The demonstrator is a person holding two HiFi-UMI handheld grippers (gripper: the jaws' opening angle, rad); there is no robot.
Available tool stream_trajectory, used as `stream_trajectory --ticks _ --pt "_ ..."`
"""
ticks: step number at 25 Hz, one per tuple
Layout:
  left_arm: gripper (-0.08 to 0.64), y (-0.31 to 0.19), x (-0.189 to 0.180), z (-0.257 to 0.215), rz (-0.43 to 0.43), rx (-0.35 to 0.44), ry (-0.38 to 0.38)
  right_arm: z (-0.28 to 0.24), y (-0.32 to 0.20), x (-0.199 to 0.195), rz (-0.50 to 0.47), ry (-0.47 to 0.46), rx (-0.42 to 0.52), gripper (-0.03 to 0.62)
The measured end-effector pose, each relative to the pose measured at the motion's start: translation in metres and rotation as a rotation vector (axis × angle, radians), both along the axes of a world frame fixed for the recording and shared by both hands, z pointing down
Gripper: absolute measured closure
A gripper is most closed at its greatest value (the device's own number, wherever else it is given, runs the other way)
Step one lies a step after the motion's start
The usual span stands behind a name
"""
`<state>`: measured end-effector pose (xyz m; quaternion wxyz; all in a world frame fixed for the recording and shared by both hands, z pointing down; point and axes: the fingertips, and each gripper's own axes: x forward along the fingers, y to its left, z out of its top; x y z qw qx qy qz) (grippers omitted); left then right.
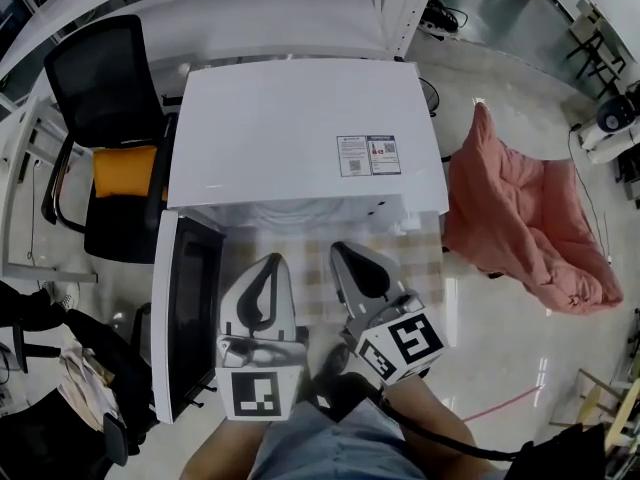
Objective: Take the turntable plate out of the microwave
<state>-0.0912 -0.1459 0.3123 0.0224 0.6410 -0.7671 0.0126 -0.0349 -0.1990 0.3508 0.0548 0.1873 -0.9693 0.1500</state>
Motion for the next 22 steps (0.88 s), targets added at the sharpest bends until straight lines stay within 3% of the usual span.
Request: stream_trajectory --ticks 22 --pt "0.554 -0.026 -0.031 0.109 -0.006 -0.029 0.039 0.145 -0.014 -0.029 0.056 0.026 -0.19 0.591"
